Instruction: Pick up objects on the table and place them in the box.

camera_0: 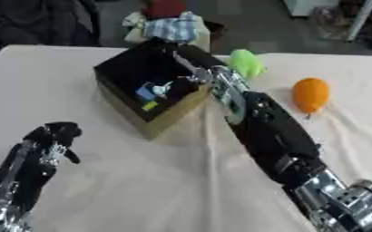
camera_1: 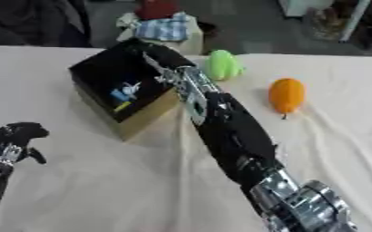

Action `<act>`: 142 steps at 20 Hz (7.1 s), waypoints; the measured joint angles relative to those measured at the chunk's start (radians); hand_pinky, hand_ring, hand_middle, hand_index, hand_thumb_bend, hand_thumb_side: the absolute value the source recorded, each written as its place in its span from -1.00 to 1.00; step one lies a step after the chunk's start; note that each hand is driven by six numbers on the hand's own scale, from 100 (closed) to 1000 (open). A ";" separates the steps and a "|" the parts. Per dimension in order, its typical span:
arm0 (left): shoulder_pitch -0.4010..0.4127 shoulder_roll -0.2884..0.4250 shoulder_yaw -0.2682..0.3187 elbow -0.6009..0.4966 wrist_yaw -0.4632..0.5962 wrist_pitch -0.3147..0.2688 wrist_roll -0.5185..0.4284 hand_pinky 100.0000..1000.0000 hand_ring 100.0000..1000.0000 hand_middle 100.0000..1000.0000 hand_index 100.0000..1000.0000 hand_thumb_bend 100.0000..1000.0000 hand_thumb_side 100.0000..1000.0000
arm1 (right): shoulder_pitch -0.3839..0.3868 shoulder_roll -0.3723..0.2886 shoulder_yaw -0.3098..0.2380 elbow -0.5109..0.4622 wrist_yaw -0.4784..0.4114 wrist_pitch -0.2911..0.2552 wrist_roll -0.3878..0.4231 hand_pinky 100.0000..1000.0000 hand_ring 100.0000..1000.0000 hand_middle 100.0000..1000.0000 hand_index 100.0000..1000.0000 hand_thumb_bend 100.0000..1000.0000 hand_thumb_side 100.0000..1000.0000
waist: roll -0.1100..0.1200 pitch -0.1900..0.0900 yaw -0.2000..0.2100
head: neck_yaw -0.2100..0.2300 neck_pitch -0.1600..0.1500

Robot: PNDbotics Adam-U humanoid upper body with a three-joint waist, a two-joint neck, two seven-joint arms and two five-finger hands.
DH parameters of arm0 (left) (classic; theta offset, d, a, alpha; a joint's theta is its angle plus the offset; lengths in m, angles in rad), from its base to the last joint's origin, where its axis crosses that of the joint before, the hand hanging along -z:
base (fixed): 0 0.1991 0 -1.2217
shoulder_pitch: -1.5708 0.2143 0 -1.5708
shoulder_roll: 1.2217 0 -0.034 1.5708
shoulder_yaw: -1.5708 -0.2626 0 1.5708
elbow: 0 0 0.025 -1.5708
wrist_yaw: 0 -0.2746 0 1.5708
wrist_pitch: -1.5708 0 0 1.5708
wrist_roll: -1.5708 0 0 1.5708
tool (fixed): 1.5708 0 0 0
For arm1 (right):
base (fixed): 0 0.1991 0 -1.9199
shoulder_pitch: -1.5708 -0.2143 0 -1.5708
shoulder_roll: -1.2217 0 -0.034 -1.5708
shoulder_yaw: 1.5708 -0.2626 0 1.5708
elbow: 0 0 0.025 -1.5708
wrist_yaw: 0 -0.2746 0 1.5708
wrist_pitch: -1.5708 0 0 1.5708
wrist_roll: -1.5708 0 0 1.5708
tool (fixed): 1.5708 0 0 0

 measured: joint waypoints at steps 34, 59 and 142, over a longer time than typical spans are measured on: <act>0.024 0.001 0.025 0.000 -0.004 0.000 0.027 -0.27 0.44 0.14 0.34 -0.35 0.14 | 0.128 -0.151 -0.051 0.161 -0.047 0.038 0.134 0.50 0.52 0.45 0.70 -0.44 -0.05 | -0.006 0.000 -0.101 | 0.053 0.000; 0.024 0.001 0.026 0.000 -0.004 0.000 0.027 -0.27 0.44 0.15 0.34 -0.36 0.14 | 0.154 -0.137 0.019 0.072 -0.001 -0.028 0.244 0.50 0.50 0.40 0.57 -0.70 -0.44 | -0.006 0.000 -0.107 | 0.051 0.000; 0.037 0.002 0.061 0.001 -0.014 -0.001 0.060 -0.27 0.44 0.15 0.34 -0.38 0.16 | 0.610 -0.411 0.241 -0.563 -0.426 -0.019 0.186 0.46 0.44 0.35 0.54 -0.74 -0.30 | -0.006 0.000 -0.187 | 0.052 0.000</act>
